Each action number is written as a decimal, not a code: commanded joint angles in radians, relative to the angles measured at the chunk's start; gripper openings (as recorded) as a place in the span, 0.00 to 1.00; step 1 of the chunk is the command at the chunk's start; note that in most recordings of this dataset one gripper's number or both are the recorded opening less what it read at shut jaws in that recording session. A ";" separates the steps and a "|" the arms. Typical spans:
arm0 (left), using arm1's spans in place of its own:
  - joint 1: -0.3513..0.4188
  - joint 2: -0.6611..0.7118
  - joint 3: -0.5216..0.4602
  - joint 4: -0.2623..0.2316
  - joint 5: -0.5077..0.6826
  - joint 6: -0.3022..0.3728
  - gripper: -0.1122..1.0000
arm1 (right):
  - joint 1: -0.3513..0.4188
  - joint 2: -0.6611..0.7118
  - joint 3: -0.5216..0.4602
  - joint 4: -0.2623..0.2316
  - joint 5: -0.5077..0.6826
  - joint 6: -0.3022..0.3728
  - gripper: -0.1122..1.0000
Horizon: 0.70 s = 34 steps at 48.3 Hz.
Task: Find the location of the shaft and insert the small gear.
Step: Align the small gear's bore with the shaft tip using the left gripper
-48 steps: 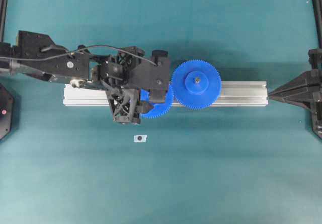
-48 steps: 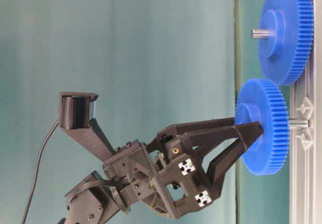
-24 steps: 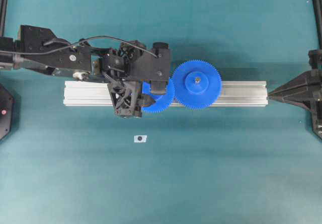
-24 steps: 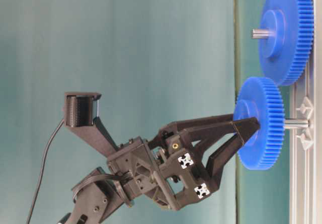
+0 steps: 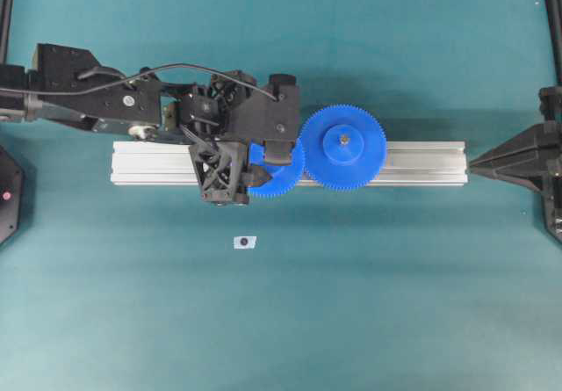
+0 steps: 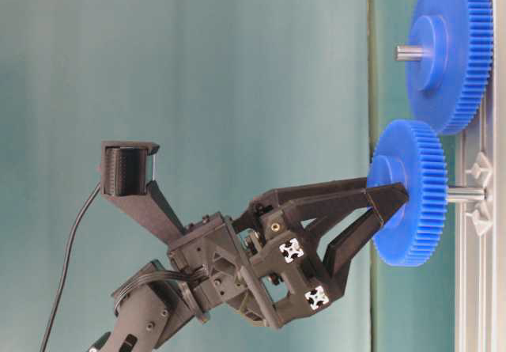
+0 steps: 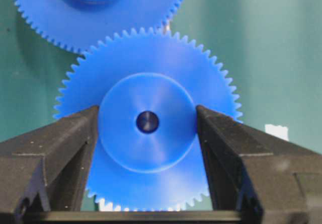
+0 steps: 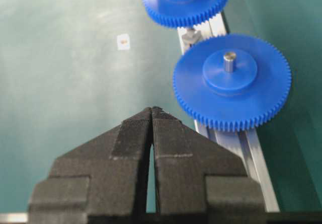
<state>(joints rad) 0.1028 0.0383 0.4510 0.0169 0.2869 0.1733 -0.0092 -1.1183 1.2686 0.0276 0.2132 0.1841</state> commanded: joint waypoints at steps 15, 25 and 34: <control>0.005 -0.008 -0.020 0.003 -0.006 -0.005 0.72 | -0.002 0.005 -0.003 -0.002 -0.040 0.009 0.14; 0.002 -0.014 -0.026 0.003 -0.002 -0.021 0.93 | 0.000 0.005 -0.003 -0.002 -0.040 0.009 0.14; -0.002 -0.037 -0.048 0.003 0.002 -0.025 0.92 | 0.000 0.005 -0.003 -0.002 -0.040 0.009 0.14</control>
<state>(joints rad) 0.1028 0.0414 0.4341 0.0169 0.2899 0.1503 -0.0092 -1.1198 1.2763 0.0276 0.1825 0.1841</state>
